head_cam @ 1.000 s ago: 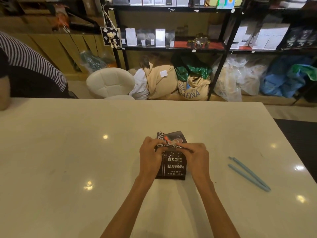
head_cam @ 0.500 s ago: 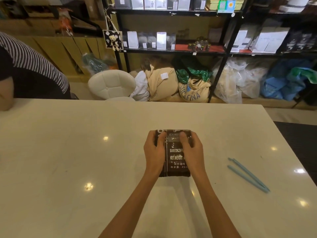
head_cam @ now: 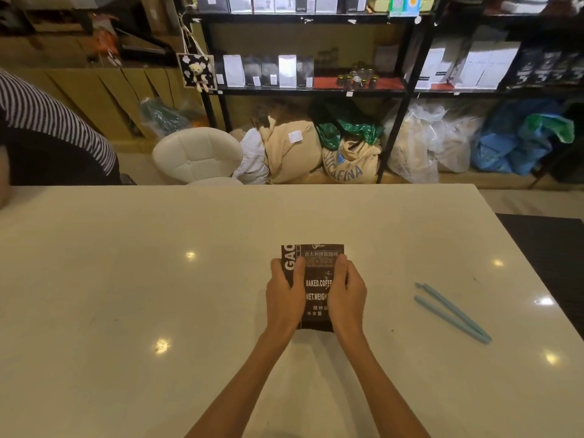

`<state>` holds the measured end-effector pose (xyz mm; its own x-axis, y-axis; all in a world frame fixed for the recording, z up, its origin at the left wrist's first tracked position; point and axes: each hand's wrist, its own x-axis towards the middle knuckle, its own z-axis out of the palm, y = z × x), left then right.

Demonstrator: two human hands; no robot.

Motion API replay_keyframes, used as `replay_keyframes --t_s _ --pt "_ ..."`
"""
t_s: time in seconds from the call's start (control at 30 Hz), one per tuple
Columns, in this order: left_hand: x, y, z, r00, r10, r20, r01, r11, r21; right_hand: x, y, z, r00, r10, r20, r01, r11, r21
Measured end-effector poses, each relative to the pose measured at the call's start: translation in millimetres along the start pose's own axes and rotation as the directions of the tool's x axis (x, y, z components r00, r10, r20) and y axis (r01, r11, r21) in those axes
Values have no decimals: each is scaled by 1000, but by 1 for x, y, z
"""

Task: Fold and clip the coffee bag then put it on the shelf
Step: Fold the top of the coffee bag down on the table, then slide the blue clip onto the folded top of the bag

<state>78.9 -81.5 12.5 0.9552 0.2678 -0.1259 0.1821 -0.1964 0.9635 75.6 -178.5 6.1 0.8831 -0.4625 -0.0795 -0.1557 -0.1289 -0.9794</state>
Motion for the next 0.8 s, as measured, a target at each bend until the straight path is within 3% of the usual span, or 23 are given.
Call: replay_keyframes --t_s 0.17,0.37,0.5,0.57,0.63,0.7,0.8 --pt "-13 -11 3 1000 7 16 -7 1000 -15 -2 7 -11 995 95 10 -95 995 30" --pt "-11 -15 21 992 -35 120 25 996 83 5 21 -25 970 229 -82 -225 973 61" --pt "-14 -20 38 989 -78 128 62 990 126 17 28 -44 960 275 56 -269 959 -94" --pt "-16 -22 44 988 -94 122 75 985 157 26 29 -61 970 208 128 -178 961 -213" --pt "-15 -25 45 988 -79 131 54 981 187 37 35 -90 994 76 77 -47 944 -327" --pt "-16 -29 46 990 -57 127 31 980 197 51 47 -131 994 -104 -25 80 877 -473" --pt "-16 -33 46 994 -39 99 18 979 202 70 66 -192 979 -205 18 162 714 -681"
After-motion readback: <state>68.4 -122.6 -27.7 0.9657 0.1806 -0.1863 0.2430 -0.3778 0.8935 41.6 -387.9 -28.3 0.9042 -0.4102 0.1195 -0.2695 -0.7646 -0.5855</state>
